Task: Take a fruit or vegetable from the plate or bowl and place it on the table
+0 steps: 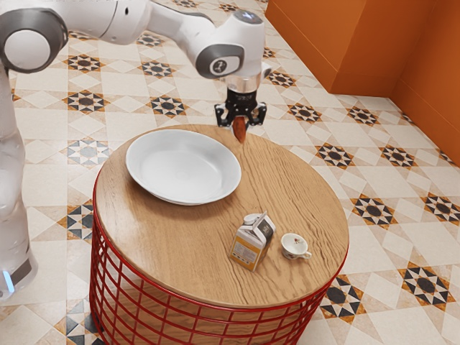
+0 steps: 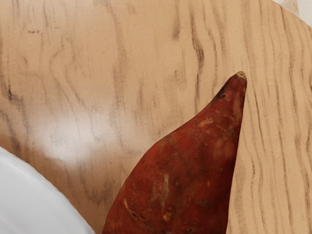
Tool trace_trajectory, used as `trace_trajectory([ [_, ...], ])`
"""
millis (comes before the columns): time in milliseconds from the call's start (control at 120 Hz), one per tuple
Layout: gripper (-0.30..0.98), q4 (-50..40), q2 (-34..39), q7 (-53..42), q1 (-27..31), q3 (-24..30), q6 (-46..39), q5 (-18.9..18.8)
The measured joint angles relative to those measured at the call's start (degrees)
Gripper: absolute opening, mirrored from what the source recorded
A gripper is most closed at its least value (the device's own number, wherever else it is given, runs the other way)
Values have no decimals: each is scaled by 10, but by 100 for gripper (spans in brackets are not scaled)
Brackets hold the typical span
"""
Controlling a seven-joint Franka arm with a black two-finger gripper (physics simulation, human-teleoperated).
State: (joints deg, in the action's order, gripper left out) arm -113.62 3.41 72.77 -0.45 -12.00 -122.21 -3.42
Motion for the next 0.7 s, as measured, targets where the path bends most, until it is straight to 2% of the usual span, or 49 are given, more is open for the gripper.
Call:
trace_trajectory([
  [200, 15, 57, -54, -2, 1, 1, -16, 1],
  [517, 15, 131, -137, -12, 0, 6, -25, 22],
  [608, 39, 133, -147, -15, -1, 12, -45, 25],
  [700, 53, 133, -150, -17, -2, 16, -60, 26],
])
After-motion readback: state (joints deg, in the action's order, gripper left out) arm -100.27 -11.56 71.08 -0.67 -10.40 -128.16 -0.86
